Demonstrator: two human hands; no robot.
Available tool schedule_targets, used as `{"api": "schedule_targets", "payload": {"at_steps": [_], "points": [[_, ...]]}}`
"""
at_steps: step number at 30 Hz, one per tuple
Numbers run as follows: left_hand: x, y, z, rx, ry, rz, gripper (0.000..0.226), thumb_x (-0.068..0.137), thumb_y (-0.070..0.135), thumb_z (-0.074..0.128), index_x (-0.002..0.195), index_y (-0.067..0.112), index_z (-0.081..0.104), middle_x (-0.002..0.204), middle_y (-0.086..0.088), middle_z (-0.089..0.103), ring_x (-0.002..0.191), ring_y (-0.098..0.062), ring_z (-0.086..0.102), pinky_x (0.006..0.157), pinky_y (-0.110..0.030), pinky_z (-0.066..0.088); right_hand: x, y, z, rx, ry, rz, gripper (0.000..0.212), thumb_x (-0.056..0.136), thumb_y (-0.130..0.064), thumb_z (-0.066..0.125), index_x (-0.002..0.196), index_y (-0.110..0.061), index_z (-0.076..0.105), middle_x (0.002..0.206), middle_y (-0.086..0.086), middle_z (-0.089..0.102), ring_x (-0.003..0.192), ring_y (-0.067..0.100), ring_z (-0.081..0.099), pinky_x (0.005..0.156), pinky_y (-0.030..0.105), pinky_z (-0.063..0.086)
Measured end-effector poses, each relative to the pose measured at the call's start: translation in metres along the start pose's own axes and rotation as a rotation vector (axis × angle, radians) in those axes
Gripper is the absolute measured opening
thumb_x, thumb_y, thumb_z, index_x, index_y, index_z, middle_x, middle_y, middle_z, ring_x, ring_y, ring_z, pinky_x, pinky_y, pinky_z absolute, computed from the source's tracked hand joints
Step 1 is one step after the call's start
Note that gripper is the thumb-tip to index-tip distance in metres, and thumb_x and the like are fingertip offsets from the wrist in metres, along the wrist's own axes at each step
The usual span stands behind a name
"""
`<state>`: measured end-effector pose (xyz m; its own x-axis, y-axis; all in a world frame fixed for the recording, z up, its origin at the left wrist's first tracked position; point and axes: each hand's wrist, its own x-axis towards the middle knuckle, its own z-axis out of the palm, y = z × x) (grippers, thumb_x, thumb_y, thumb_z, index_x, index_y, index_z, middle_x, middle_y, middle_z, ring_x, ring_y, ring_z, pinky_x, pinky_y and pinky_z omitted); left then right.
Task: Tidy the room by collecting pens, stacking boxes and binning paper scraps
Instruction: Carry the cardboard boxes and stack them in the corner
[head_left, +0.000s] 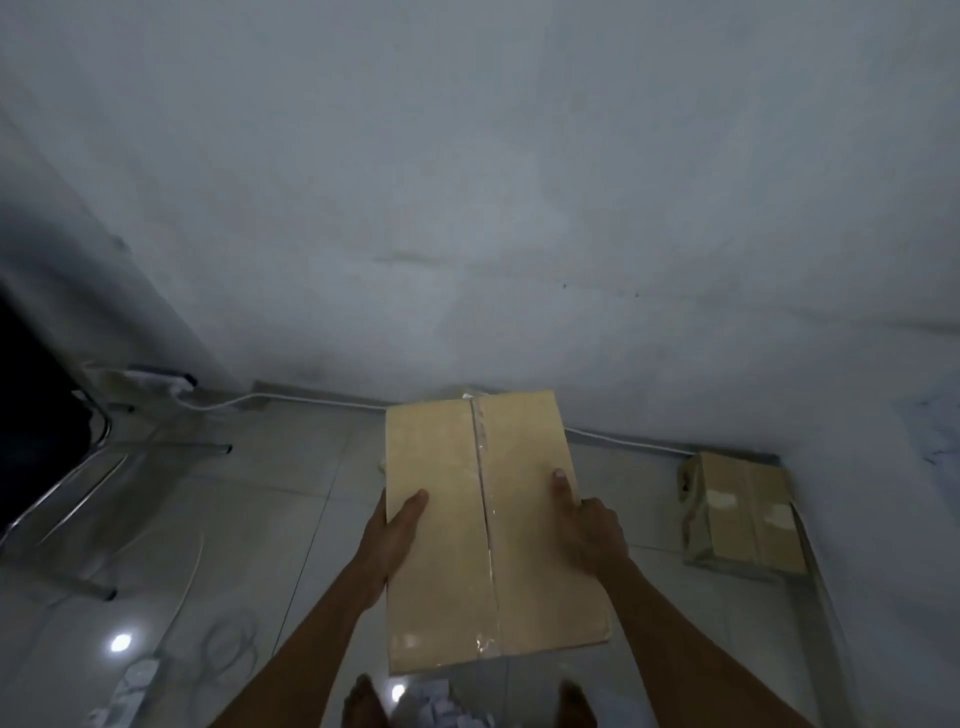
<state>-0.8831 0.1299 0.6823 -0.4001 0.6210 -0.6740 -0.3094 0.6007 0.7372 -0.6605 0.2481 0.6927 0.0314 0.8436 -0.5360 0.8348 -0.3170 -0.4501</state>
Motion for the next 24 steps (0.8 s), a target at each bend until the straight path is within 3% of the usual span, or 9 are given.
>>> {"api": "schedule_targets", "payload": {"at_steps": [9, 15, 24], "points": [[-0.008, 0.040, 0.047, 0.011, -0.080, -0.002, 0.056, 0.086, 0.046, 0.064, 0.135, 0.021, 0.053, 0.119, -0.010, 0.065, 0.101, -0.029, 0.066, 0.091, -0.049, 0.054, -0.007, 0.017, -0.053, 0.009, 0.030, 0.056, 0.101, 0.076, -0.085, 0.017, 0.108, -0.001, 0.062, 0.110, 0.022, 0.063, 0.096, 0.033, 0.061, 0.074, 0.033, 0.037], [-0.005, 0.053, 0.072, 0.097, -0.156, 0.020, 0.057, 0.085, 0.049, 0.064, 0.133, 0.021, 0.052, 0.116, -0.009, 0.066, 0.097, -0.028, 0.066, 0.087, -0.046, 0.056, -0.014, 0.035, -0.072, 0.091, 0.097, 0.078, 0.102, 0.067, -0.087, 0.010, 0.094, -0.004, 0.062, 0.096, 0.019, 0.064, 0.078, 0.027, 0.057, 0.071, 0.032, 0.040], [-0.006, 0.061, 0.101, 0.234, -0.242, 0.033, 0.063, 0.086, 0.052, 0.061, 0.139, 0.022, 0.046, 0.126, -0.007, 0.062, 0.108, -0.030, 0.062, 0.096, -0.051, 0.051, -0.018, 0.067, -0.087, 0.126, 0.160, 0.136, 0.095, 0.082, -0.080, 0.020, 0.096, 0.003, 0.065, 0.103, 0.024, 0.065, 0.093, 0.032, 0.063, 0.084, 0.037, 0.048]]}}
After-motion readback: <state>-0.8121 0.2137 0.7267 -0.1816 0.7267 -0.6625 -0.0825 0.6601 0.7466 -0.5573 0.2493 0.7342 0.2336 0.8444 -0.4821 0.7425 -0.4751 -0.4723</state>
